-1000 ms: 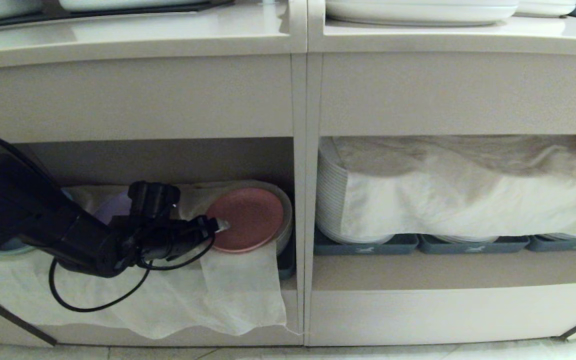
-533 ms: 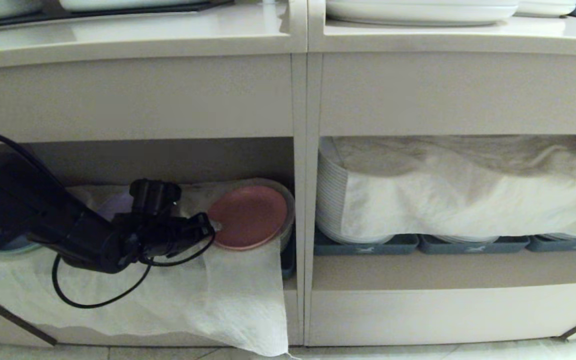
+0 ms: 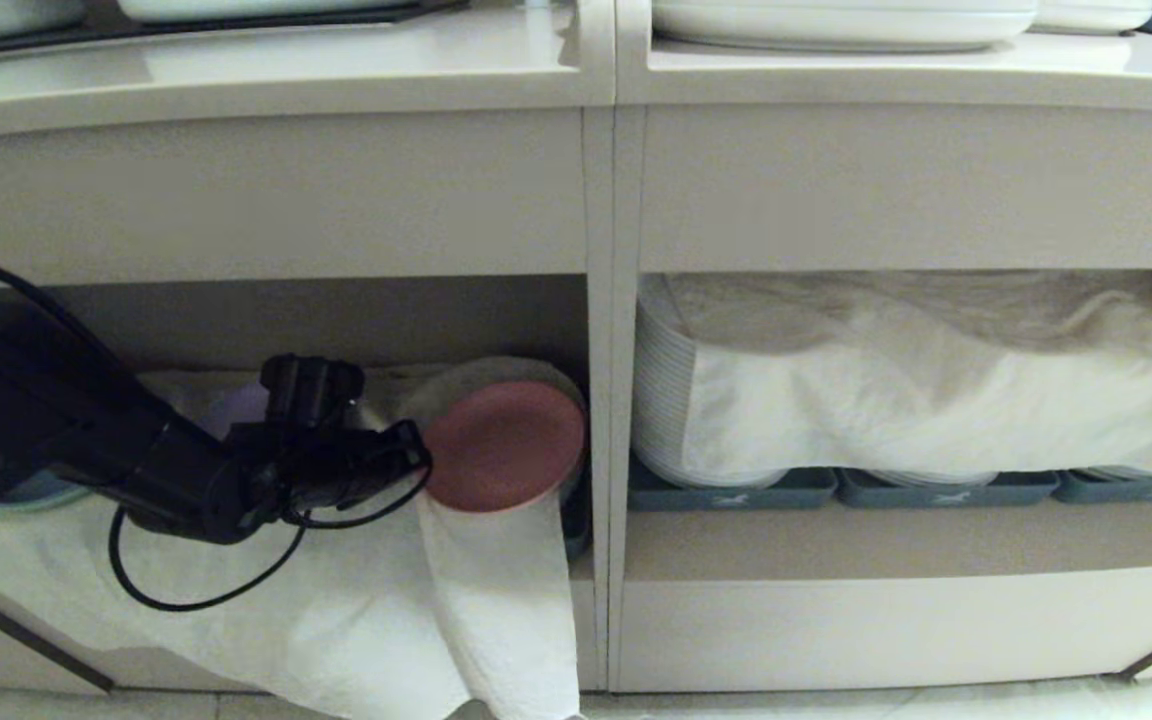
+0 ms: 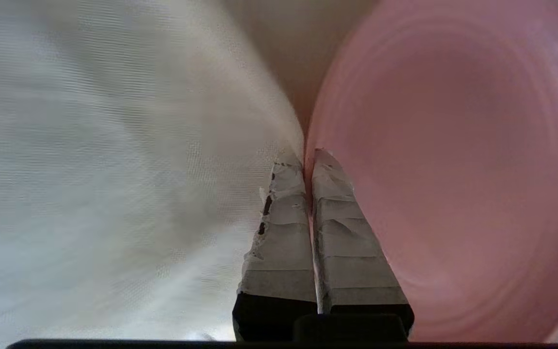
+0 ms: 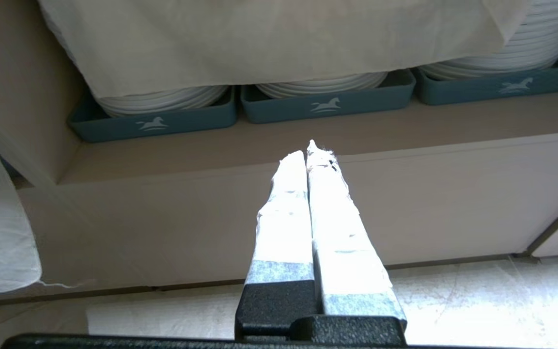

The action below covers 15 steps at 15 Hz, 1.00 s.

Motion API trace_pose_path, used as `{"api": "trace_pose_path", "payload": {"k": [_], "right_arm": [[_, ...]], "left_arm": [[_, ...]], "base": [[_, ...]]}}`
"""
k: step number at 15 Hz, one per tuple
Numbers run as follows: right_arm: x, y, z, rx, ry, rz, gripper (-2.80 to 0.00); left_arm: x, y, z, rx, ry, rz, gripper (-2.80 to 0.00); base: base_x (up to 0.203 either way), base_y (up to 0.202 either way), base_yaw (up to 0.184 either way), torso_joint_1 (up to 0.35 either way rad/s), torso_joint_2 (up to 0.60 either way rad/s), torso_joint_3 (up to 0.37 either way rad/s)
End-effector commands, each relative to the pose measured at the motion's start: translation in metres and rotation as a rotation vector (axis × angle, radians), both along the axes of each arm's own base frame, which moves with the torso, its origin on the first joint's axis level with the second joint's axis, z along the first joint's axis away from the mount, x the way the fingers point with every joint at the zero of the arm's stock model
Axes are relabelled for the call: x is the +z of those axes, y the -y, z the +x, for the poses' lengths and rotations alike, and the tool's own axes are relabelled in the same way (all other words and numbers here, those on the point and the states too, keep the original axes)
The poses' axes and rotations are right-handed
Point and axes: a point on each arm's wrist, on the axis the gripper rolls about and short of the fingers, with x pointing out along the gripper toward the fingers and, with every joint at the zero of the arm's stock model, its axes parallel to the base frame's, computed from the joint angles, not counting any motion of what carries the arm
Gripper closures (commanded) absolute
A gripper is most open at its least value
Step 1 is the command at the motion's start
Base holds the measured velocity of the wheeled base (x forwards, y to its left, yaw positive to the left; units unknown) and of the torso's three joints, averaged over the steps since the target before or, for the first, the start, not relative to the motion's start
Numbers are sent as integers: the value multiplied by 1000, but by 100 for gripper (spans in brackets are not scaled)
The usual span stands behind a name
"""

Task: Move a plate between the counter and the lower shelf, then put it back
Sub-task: Pick up the plate in the cupboard

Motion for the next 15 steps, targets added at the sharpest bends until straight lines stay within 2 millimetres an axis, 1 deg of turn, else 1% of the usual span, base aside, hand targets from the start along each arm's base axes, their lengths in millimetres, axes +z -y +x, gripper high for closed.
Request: {"api": "trace_pose_path", "payload": {"k": [1,15], "right_arm": [[0,0,0,1,0,1,0],[0,0,0,1,0,1,0]], "left_arm": [[2,0,0,12,5,2,0],[1,-4,-1,32,6,11,0]], "base": [[0,0,0,0,0,0],[0,0,0,0,0,0]]}}
